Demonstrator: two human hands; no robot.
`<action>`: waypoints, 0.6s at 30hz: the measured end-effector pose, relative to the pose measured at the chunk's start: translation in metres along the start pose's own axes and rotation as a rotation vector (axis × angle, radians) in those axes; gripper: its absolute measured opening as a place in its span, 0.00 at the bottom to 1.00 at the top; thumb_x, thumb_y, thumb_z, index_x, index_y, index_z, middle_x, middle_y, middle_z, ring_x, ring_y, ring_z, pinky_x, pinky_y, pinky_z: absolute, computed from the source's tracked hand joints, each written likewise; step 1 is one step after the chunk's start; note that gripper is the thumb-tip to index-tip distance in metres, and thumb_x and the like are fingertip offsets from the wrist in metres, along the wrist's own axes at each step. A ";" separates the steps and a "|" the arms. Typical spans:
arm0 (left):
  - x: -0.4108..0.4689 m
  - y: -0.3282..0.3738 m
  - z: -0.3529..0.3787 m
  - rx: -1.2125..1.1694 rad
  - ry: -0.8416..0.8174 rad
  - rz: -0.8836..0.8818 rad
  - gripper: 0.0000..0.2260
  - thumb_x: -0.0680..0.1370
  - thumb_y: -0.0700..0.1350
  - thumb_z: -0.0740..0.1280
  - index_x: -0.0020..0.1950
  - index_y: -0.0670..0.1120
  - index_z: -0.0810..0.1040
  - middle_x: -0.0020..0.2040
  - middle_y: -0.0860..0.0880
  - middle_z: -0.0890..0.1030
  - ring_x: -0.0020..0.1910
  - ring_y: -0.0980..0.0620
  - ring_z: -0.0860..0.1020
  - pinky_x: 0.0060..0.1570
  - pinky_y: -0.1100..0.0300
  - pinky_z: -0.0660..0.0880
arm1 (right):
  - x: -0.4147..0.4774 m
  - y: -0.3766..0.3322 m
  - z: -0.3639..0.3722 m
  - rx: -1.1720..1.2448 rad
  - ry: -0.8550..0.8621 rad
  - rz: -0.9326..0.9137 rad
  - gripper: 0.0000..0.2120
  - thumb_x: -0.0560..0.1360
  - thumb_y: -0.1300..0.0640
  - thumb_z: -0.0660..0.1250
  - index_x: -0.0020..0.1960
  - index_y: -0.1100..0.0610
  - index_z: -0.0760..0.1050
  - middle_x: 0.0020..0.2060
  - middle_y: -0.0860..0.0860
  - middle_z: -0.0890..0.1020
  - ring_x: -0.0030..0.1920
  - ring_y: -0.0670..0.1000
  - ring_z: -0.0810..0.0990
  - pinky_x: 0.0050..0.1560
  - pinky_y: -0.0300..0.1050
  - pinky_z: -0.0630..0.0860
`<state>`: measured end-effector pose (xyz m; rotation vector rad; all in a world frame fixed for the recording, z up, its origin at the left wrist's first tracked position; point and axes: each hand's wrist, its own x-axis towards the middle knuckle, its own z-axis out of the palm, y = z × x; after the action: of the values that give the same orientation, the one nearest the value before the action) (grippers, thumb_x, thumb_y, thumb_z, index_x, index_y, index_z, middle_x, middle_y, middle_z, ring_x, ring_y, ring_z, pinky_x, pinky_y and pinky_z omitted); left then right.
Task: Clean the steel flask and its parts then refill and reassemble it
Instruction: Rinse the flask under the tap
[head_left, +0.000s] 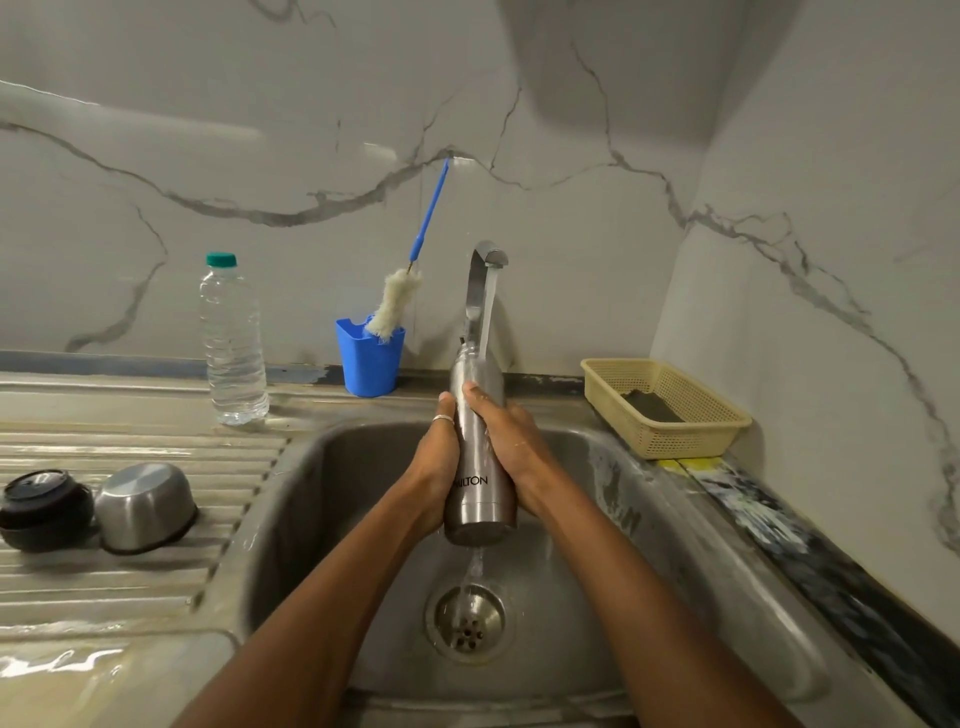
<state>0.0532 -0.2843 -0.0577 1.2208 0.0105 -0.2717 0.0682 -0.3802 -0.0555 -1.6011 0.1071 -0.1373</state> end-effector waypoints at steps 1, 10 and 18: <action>0.001 -0.001 0.000 0.055 0.043 0.011 0.26 0.85 0.62 0.52 0.56 0.44 0.81 0.40 0.42 0.86 0.38 0.47 0.85 0.42 0.54 0.83 | 0.000 0.001 0.001 -0.034 0.030 0.002 0.22 0.74 0.38 0.71 0.57 0.55 0.80 0.43 0.54 0.87 0.41 0.53 0.88 0.41 0.48 0.84; 0.021 -0.021 -0.008 0.240 0.155 0.061 0.40 0.72 0.79 0.48 0.58 0.49 0.81 0.48 0.43 0.87 0.46 0.45 0.86 0.53 0.44 0.83 | 0.006 -0.001 0.019 -0.257 0.341 -0.263 0.21 0.79 0.39 0.66 0.58 0.56 0.72 0.48 0.51 0.82 0.44 0.47 0.82 0.37 0.34 0.73; 0.000 0.002 -0.013 0.143 -0.030 -0.039 0.27 0.86 0.61 0.50 0.59 0.42 0.79 0.41 0.41 0.86 0.38 0.47 0.85 0.37 0.55 0.82 | 0.007 -0.008 -0.002 0.019 0.041 -0.009 0.26 0.75 0.38 0.71 0.62 0.57 0.76 0.49 0.57 0.86 0.46 0.54 0.86 0.50 0.51 0.84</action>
<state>0.0553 -0.2715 -0.0601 1.3598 -0.0117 -0.3288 0.0750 -0.3833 -0.0475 -1.5807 0.1301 -0.1774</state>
